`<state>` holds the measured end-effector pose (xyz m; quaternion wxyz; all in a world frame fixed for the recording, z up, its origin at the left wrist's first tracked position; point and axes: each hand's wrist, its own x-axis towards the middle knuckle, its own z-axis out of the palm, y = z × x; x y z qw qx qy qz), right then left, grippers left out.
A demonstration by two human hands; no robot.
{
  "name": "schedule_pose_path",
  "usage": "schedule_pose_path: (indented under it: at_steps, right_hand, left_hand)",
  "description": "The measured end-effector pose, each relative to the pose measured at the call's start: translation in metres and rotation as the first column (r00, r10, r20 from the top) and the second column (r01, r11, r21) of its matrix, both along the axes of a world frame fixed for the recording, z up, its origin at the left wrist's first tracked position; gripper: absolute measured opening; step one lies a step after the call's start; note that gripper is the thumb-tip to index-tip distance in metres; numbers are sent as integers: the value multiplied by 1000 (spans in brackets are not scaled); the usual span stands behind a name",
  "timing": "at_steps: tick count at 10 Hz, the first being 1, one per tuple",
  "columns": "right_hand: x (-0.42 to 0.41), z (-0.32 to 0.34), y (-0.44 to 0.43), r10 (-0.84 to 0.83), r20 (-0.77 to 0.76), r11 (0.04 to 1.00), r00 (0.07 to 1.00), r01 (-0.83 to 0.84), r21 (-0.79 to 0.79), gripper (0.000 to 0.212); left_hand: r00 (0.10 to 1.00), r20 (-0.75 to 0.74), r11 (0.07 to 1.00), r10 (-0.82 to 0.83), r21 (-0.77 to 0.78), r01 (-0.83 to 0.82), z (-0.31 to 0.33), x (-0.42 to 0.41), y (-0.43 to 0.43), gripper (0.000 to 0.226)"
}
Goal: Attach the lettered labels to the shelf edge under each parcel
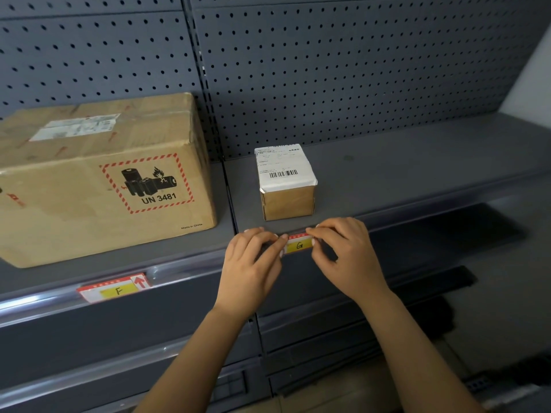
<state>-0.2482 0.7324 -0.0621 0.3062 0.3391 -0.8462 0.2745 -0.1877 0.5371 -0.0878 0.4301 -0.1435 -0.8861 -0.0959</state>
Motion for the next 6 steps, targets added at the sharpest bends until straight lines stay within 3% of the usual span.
schedule_pose_path:
  at_steps: [4, 6]
  right_hand:
    - [10, 4, -10, -101, 44, 994, 994, 99, 39, 26]
    - [45, 18, -43, -9, 114, 1000, 993, 7, 17, 38]
  left_hand:
    - [996, 74, 999, 42, 1, -42, 5, 10, 5, 36]
    - [991, 49, 984, 128, 121, -133, 24, 53, -18, 40]
